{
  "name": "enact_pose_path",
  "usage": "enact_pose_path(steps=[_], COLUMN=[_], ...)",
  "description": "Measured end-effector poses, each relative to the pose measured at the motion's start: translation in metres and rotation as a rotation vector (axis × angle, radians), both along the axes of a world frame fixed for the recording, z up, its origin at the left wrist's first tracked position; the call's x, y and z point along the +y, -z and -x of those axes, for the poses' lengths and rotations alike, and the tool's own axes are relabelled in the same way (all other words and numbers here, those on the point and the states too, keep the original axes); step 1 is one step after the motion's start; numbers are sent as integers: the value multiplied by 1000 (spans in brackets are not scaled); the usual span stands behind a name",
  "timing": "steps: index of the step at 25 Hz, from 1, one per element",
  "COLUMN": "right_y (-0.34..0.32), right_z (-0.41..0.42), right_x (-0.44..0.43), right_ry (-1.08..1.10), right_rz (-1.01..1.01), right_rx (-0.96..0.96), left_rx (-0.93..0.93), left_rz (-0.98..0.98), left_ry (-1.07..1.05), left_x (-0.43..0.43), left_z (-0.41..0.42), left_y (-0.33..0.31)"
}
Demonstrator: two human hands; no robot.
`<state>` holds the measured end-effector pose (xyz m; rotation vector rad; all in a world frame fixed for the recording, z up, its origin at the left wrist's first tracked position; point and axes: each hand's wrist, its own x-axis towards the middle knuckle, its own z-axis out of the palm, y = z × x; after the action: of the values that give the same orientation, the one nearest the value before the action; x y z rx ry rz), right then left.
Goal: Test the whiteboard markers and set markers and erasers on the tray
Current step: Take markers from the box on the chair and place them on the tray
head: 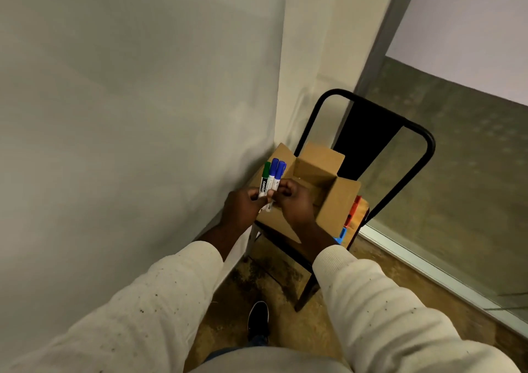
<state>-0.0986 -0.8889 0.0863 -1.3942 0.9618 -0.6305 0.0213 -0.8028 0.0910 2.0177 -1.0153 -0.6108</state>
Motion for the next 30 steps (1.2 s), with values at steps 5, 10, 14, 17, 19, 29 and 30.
enact_pose_path(steps=[5,10,14,17,19,29,30], right_y=[-26,-28,-28,-25,-26,-37,-36], right_z=[24,57,64,54,44,-4,-7], right_x=[53,108,162,203,236,446,471], right_ry=[-135,-264,-378,-474,-548,-835,-851], right_rz=[17,16,-1,18,46,93,89], right_rx=[-13,-44,-33,-28,-25,-68,-72], left_rx=[96,217,196,174,153,168,176], left_rz=[12,54,4,-2,-13,61,69], left_ry=[-111,-172,-247,-331,-398,-678,-700], left_x=[63,134,201,253,293,519,544], left_z=[27,70,84,87,88,83,81], left_y=[-12,-22,-24,-30,-34,-44,-43])
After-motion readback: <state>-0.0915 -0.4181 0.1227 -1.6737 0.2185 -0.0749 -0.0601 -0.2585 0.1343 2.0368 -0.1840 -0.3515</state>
